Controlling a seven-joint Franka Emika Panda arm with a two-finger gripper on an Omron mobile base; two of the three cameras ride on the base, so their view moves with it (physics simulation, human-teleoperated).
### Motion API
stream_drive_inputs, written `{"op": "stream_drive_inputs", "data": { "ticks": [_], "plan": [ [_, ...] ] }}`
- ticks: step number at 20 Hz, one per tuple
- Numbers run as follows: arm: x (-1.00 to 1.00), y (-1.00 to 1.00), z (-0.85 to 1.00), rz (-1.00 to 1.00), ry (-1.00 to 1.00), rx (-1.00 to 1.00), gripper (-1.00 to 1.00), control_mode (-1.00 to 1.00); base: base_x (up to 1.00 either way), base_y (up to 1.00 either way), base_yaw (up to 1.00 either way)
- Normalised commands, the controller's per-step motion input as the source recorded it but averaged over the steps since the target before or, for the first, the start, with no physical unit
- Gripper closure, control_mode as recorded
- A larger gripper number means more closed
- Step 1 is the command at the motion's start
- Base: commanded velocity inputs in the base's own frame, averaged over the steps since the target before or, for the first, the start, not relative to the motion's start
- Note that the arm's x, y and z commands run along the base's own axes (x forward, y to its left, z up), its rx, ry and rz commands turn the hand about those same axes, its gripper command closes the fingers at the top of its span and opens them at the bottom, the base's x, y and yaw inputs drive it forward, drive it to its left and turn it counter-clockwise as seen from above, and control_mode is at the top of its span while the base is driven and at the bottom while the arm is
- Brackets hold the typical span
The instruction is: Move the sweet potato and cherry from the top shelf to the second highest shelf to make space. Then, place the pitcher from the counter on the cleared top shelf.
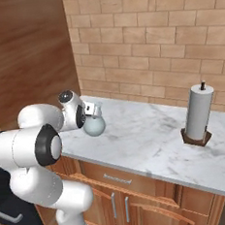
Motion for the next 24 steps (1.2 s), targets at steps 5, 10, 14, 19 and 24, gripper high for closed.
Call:
{"op": "stream_drive_inputs", "data": {
  "ticks": [5,10,14,19,24],
  "plan": [
    [0.27,0.0,-0.25,0.0,0.0,0.0,-1.0,-1.0,0.0,0.0,0.0],
    [0.16,0.0,-0.3,0.0,0.0,-0.02,1.0,-1.0,0.0,0.0,0.0],
    [0.01,0.0,-0.38,0.0,0.0,-0.03,1.0,-1.0,0.0,0.0,0.0],
    [0.0,0.0,-0.21,0.0,0.0,-0.01,1.0,-1.0,0.0,0.0,0.0],
    [0.01,0.0,-0.01,0.0,0.0,0.0,1.0,-1.0,0.0,0.0,0.0]
  ]
}}
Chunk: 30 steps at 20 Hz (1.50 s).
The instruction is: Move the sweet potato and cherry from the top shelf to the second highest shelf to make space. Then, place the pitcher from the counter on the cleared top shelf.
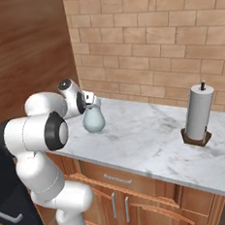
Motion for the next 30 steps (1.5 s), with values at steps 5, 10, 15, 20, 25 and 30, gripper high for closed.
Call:
{"op": "stream_drive_inputs", "data": {
  "ticks": [5,10,15,20,25,30],
  "plan": [
    [-0.08,0.0,-0.14,0.04,-0.19,0.0,1.0,-1.0,0.0,0.0,0.0],
    [-0.21,-0.02,0.0,0.09,-0.46,0.01,1.0,-1.0,0.0,0.0,0.0],
    [-0.17,-0.14,0.27,0.13,-0.25,0.08,1.0,-1.0,0.0,0.0,0.0],
    [-0.2,-0.06,0.71,0.15,0.0,0.08,1.0,-1.0,0.0,0.0,0.0],
    [-0.11,0.0,0.84,0.15,0.03,0.05,1.0,-1.0,0.0,0.0,0.0],
    [-0.17,-0.03,1.0,0.11,0.06,0.03,1.0,-1.0,0.0,0.0,0.0]
  ]
}}
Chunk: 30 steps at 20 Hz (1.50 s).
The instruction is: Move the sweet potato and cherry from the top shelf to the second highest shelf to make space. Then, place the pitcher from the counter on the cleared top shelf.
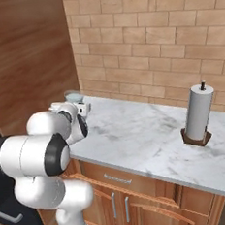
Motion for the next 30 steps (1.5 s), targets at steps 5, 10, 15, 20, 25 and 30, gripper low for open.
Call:
{"op": "stream_drive_inputs", "data": {
  "ticks": [5,10,15,20,25,30],
  "plan": [
    [-0.26,-0.19,1.0,0.02,0.05,0.01,1.0,-1.0,0.0,0.0,0.0],
    [-0.58,-0.21,1.0,0.0,0.07,-0.05,1.0,-1.0,0.0,0.0,0.0],
    [-0.85,-0.19,1.0,0.0,0.15,-0.11,1.0,-1.0,0.0,0.0,0.0],
    [-0.91,-0.14,0.73,-0.02,0.15,-0.13,1.0,-1.0,0.0,0.0,0.0],
    [-0.82,-0.01,0.05,-0.04,0.01,-0.15,1.0,-1.0,0.0,0.0,0.0],
    [-0.46,0.0,0.0,-0.06,-0.07,-0.09,1.0,-1.0,0.0,0.0,0.0]
  ]
}}
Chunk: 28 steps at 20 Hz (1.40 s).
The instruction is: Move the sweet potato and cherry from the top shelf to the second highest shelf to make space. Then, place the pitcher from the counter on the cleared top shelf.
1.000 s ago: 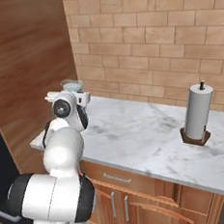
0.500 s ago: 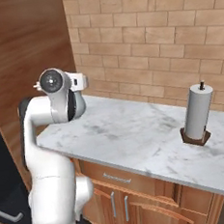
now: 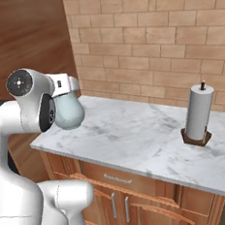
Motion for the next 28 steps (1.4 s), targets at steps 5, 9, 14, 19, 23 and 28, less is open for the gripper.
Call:
{"op": "stream_drive_inputs", "data": {
  "ticks": [5,9,14,19,23,28],
  "plan": [
    [-0.05,0.0,0.0,-0.05,-0.11,-0.01,1.0,-1.0,0.0,0.0,0.0],
    [0.0,0.0,0.0,-0.01,-0.06,0.0,1.0,-1.0,0.0,0.0,0.0],
    [0.0,0.0,0.0,0.0,0.0,0.0,1.0,-1.0,0.0,0.0,0.0],
    [0.0,0.0,0.0,0.0,0.0,0.0,1.0,1.0,-0.42,0.0,0.08],
    [0.0,0.0,0.0,0.0,0.0,0.0,1.0,1.0,-0.95,0.08,0.27],
    [0.0,0.0,0.0,0.0,0.0,0.0,1.0,1.0,-0.9,0.46,0.3]
  ]
}}
